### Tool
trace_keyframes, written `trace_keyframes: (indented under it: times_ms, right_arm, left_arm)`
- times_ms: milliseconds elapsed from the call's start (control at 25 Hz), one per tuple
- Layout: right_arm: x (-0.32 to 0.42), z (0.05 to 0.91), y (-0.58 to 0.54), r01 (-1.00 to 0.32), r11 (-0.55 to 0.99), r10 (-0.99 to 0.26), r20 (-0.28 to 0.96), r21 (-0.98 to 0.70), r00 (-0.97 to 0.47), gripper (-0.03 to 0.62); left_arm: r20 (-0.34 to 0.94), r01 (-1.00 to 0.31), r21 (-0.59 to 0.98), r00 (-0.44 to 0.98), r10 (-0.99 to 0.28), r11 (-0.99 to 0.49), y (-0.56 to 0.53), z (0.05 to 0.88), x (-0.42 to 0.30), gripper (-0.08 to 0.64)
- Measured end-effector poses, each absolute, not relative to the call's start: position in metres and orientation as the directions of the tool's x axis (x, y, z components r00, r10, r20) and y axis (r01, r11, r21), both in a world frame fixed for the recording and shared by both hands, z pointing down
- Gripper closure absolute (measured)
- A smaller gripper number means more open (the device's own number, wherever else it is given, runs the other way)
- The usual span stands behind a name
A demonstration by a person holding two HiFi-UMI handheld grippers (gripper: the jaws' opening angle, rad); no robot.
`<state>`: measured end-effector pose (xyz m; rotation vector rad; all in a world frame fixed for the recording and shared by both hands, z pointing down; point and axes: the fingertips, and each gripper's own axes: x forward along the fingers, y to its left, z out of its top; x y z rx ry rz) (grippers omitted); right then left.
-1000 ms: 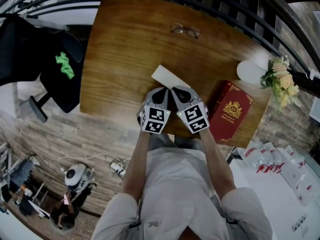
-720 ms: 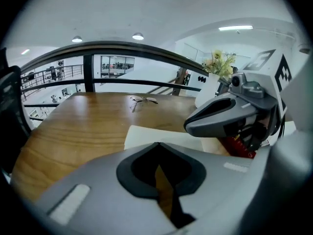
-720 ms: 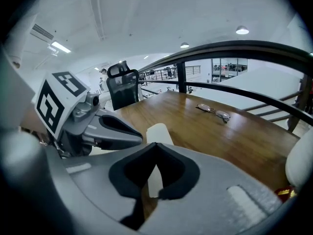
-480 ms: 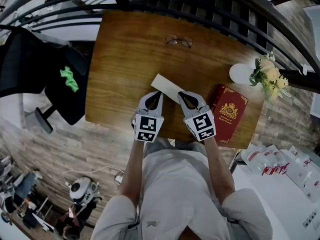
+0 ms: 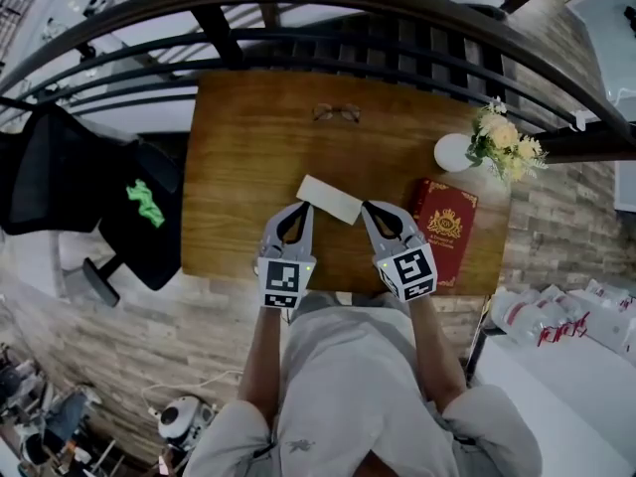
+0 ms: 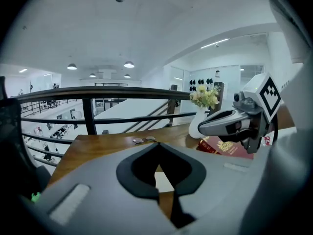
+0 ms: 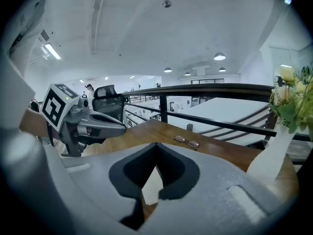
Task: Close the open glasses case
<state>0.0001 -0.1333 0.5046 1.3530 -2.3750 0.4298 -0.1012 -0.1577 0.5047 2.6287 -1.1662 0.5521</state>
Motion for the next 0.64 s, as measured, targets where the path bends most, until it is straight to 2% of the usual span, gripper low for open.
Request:
trace_keyframes:
  times_ms: [640]
  right_arm:
    - [0.002, 0.482, -0.124, -0.902, 0.429, -0.803, 0.434, -0.055, -0.409, 0.591]
  left_arm:
    - [0.367, -0.72, 0.02, 0.651, -0.664, -0.694, -0.154, 0.475, -0.098, 0.54]
